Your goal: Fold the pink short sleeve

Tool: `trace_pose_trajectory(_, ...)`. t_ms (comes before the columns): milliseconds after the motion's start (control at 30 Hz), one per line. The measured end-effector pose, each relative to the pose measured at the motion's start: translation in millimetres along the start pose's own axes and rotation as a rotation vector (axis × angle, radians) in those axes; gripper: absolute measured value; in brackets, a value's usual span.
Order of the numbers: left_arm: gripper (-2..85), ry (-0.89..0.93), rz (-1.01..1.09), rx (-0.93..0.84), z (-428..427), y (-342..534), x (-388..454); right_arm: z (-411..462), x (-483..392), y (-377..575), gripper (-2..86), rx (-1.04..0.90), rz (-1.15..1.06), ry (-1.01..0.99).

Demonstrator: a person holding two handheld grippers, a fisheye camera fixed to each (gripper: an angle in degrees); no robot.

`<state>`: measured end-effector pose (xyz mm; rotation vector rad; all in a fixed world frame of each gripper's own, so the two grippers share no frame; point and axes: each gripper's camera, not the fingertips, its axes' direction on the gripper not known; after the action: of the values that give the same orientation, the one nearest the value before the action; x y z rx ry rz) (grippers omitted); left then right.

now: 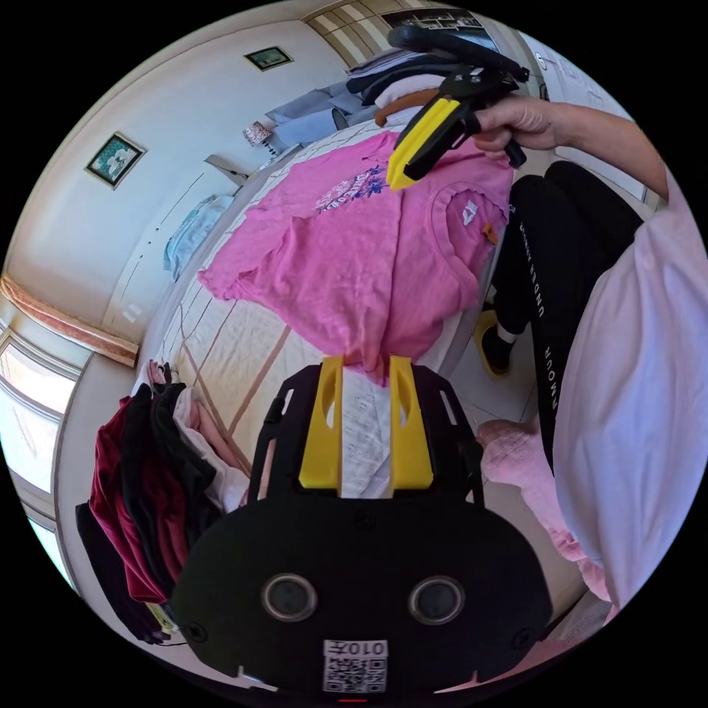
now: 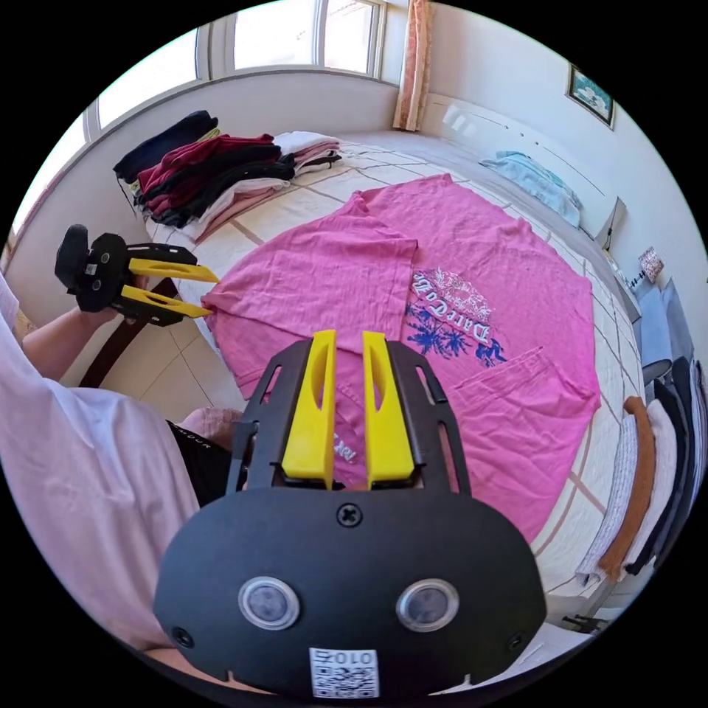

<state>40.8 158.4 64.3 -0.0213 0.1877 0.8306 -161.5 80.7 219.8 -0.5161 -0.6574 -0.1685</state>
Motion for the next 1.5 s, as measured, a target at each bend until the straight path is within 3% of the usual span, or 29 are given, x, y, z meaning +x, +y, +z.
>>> trace_pose_trajectory(233, 4.3, -0.038, -0.055, -0.001, 4, 2, -4, 25, 36, 2, 7.5, -0.074, 0.137, 0.009)
trace_pose_trajectory(600, 0.3, 0.214, -0.363, -0.016, 4, 60, -53, 23, 26, 21, 2.6, -0.127, 0.092, -0.007)
trace_pose_trajectory(867, 0.2, 0.333, -0.557, 0.009, 0, 91, -76, -8, 50, 48, 2.2, -0.033, 0.154, -0.034)
trace_pose_trajectory(1000, 0.0, 0.063, -0.444, 0.116, -54, 65, -87, -33, 41, 52, 2.3, 0.14, 0.126, -0.08)
trace_pose_trajectory(1100, 0.0, -0.036, -0.349, 0.153, -39, 14, -117, -20, 21, 38, 2.4, 0.187, 0.074, -0.17)
trace_pose_trajectory(1233, 0.3, 0.061, -0.326, 0.238, 17, -46, -175, 1, -24, 9, 2.5, 0.145, -0.056, -0.257)
trace_pose_trajectory(1400, 0.3, 0.31, -0.208, 0.009, 115, -105, -210, 6, -59, -3, 2.5, 0.128, -0.191, -0.088)
trace_pose_trajectory(1500, 0.1, 0.248, -0.246, -0.055, 130, -92, -208, 12, -64, -6, 2.6, 0.128, -0.208, -0.087)
